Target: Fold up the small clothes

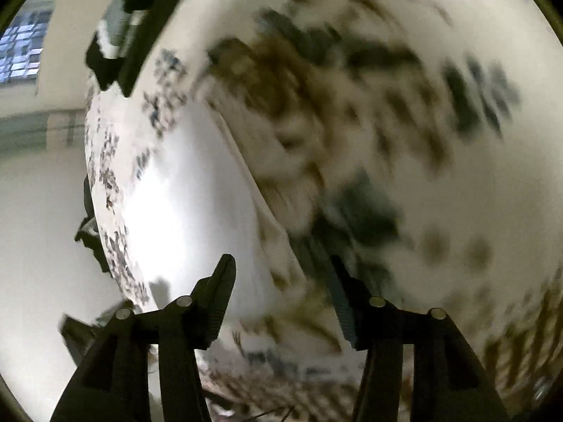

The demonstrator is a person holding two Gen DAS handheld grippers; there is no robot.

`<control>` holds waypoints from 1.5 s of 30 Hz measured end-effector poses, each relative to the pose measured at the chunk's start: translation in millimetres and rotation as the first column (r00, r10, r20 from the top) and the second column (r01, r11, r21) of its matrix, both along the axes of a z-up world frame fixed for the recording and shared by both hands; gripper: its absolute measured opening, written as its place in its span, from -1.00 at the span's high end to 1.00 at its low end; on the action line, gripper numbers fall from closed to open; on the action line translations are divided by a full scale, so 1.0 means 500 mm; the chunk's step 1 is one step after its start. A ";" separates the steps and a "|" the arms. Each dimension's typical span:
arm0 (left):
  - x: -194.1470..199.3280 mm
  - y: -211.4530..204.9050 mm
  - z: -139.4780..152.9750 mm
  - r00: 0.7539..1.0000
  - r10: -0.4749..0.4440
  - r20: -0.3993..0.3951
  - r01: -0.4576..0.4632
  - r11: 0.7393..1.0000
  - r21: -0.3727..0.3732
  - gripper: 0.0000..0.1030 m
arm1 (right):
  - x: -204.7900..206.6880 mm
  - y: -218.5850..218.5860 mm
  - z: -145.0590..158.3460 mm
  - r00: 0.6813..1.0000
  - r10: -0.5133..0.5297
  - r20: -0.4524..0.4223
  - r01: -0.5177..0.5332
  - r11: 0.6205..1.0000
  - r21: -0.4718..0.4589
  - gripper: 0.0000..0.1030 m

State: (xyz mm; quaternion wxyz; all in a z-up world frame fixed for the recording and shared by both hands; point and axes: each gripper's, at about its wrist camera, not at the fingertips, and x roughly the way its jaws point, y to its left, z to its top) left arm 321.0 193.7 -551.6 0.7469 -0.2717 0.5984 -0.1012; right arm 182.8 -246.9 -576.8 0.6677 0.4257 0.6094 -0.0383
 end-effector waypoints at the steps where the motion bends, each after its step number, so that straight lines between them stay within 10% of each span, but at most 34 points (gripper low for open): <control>1: 0.036 -0.013 -0.011 0.999 -0.035 0.002 0.035 0.999 0.012 -0.21 | 0.032 -0.007 -0.002 1.000 0.010 0.017 -0.010 1.000 -0.001 -0.08; 5: 0.138 -0.074 -0.062 0.986 -0.166 0.013 0.165 0.985 0.058 -0.09 | 0.166 0.003 -0.026 0.996 0.073 0.058 -0.072 0.997 -0.014 -0.08; 7: 0.144 -0.090 -0.059 0.972 -0.222 0.081 0.215 0.973 0.086 0.91 | 0.211 0.012 -0.036 0.991 0.109 0.072 -0.107 0.993 -0.041 0.12; 8: 0.145 -0.092 -0.049 0.966 -0.237 0.103 0.226 0.968 0.106 0.92 | 0.230 0.018 -0.031 0.987 0.136 0.085 -0.129 0.989 -0.075 0.99; 15: 0.160 -0.046 -0.061 0.980 -0.177 0.086 0.173 0.983 0.055 0.92 | 0.250 0.041 0.015 0.976 0.164 0.146 -0.131 0.968 -0.214 0.97; 19: 0.186 -0.034 -0.105 0.988 -0.157 -0.009 0.157 0.987 -0.020 0.83 | 0.282 0.058 -0.017 0.981 0.172 0.095 -0.147 0.963 -0.227 0.97; 24: 0.119 0.036 -0.060 0.993 -0.112 -0.047 0.107 0.990 -0.087 -0.11 | 0.286 0.057 -0.022 0.978 0.198 0.064 -0.186 0.969 -0.160 0.89; 29: -0.035 0.066 -0.038 0.984 -0.132 -0.120 0.120 0.988 -0.097 -0.11 | 0.190 0.031 -0.006 0.980 0.188 0.064 -0.184 0.981 -0.065 0.01; 33: -0.111 0.022 -0.059 0.973 -0.174 -0.150 0.158 0.981 -0.109 -0.07 | 0.115 0.041 -0.030 0.983 0.184 0.013 -0.184 0.983 0.006 0.01; 34: -0.125 0.013 -0.064 0.977 -0.169 -0.127 0.153 0.980 -0.126 0.13 | 0.098 0.043 -0.039 0.984 0.180 0.002 -0.180 0.983 0.023 0.01; 35: -0.135 0.010 -0.069 0.981 -0.157 -0.111 0.137 0.975 -0.173 0.77 | 0.081 0.048 -0.052 0.984 0.176 -0.008 -0.175 0.983 0.050 0.01; 37: -0.138 0.017 -0.076 0.989 -0.115 -0.092 0.087 0.959 -0.268 0.79 | 0.060 0.054 -0.076 0.986 0.165 -0.024 -0.162 0.982 0.102 0.01; 40: -0.137 0.063 -0.123 0.988 -0.023 -0.151 -0.056 0.866 -0.496 0.78 | 0.037 0.057 -0.098 0.991 0.132 -0.023 -0.127 0.980 0.152 0.20; 42: -0.136 0.091 -0.159 0.971 0.010 -0.239 -0.134 0.849 -0.512 0.64 | 0.037 0.056 -0.099 0.991 0.133 -0.026 -0.128 0.981 0.148 0.20; 45: -0.123 0.120 -0.149 0.968 0.019 -0.252 -0.143 0.863 -0.484 -0.33 | 0.049 0.049 -0.099 0.989 0.146 -0.029 -0.140 0.978 0.156 -0.01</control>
